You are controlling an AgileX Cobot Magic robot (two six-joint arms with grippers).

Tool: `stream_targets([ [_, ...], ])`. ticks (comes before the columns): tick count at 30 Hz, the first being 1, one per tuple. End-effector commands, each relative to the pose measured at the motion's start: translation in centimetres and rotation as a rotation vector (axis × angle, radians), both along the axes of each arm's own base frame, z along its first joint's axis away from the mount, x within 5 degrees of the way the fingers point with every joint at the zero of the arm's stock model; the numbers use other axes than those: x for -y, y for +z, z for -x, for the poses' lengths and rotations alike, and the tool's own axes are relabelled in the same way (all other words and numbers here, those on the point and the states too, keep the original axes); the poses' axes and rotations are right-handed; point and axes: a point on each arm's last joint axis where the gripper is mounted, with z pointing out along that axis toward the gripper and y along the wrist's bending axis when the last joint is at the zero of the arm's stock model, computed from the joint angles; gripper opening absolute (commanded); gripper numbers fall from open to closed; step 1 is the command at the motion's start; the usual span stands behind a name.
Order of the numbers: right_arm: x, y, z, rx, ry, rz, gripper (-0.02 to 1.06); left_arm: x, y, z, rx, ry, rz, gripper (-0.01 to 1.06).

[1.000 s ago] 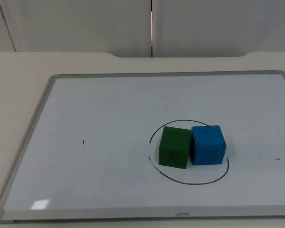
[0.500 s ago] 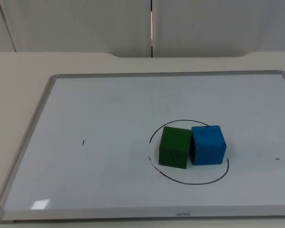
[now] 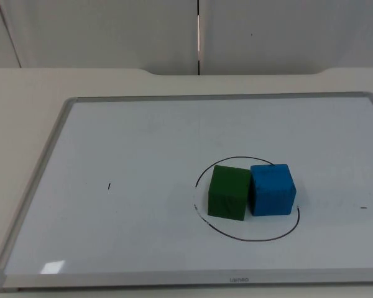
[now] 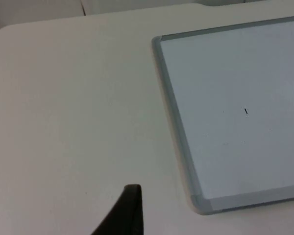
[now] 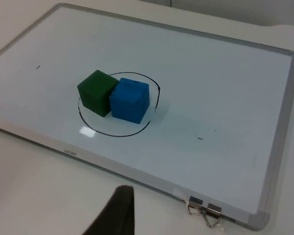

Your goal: Push the two cubes into the marked area.

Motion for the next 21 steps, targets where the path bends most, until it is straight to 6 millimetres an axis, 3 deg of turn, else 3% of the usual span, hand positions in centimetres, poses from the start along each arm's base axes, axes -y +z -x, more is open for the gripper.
stream_targets([
  [1,0.01,-0.02,0.0,0.007,-0.005,-0.001,1.05,-0.06,-0.02,-0.04,0.012,0.025,-0.001,1.05],
  [9,0.0,-0.02,0.0,0.007,-0.013,-0.001,1.05,-0.04,-0.02,-0.03,0.012,0.077,-0.002,1.05],
  [21,-0.11,-0.02,0.06,0.005,-0.184,-0.006,1.05,-0.05,-0.02,-0.03,0.012,0.08,-0.003,1.05],
])
